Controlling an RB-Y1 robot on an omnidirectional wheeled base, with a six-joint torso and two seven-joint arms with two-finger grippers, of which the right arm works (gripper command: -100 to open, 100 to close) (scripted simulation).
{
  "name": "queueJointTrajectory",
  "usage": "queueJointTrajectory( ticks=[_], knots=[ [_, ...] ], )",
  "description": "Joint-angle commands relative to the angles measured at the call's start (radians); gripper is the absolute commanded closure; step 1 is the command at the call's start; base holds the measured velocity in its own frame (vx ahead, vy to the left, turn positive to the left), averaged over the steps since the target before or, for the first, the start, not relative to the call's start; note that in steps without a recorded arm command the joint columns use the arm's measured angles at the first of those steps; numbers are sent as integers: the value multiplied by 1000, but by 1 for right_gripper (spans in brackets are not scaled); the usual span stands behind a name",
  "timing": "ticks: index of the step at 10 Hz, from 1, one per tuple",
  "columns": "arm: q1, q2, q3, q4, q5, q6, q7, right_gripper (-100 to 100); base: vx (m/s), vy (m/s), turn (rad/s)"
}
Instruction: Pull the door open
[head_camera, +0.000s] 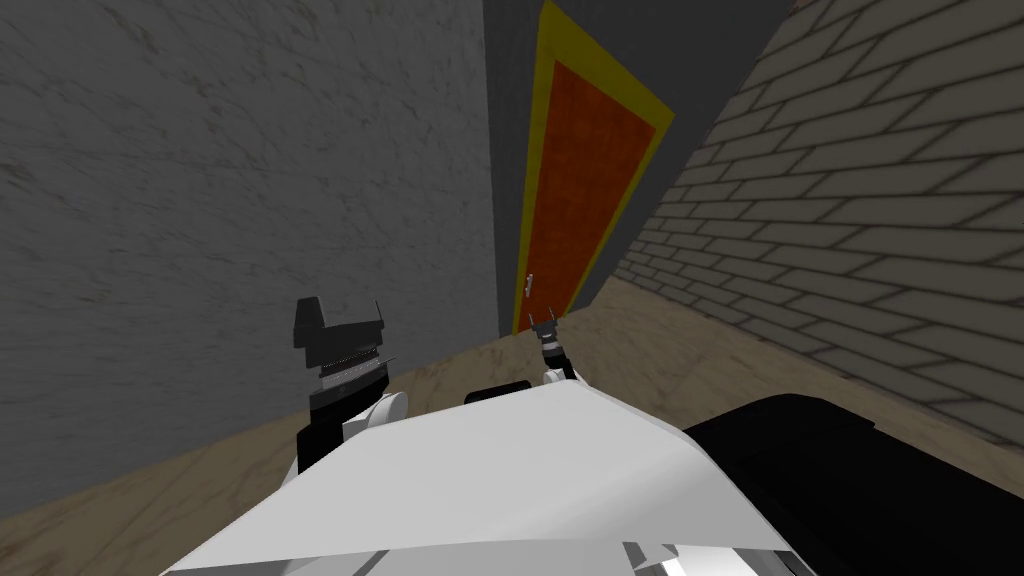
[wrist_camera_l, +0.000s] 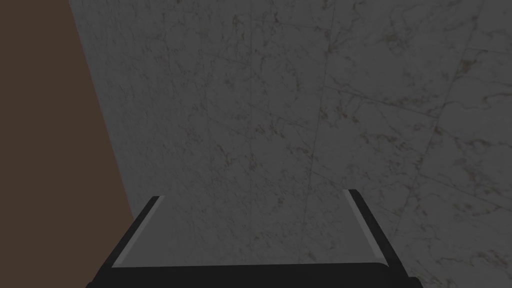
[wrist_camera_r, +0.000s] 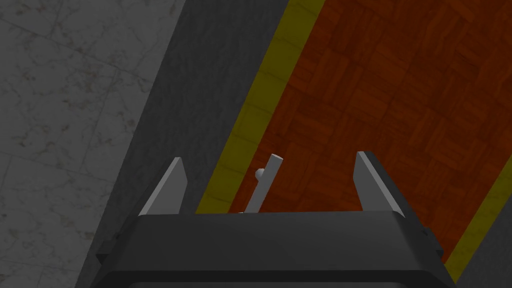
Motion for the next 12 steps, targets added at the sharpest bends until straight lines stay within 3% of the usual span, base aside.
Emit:
queueJointTrajectory(
  ticks=[1, 8, 9, 12],
  knots=[
    [-4, -13, 14, 30, -25, -7, -36, -100, 93, -61, 107],
    [-37, -63, 68, 182, -126, -47, -179, -100, 82, -60, 112],
    [-37, -63, 68, 182, -126, -47, -179, -100, 53, -33, 39],
    [-51, -84, 91, 244, -168, -63, -238, -100, 59, -47, 96]
  ],
)
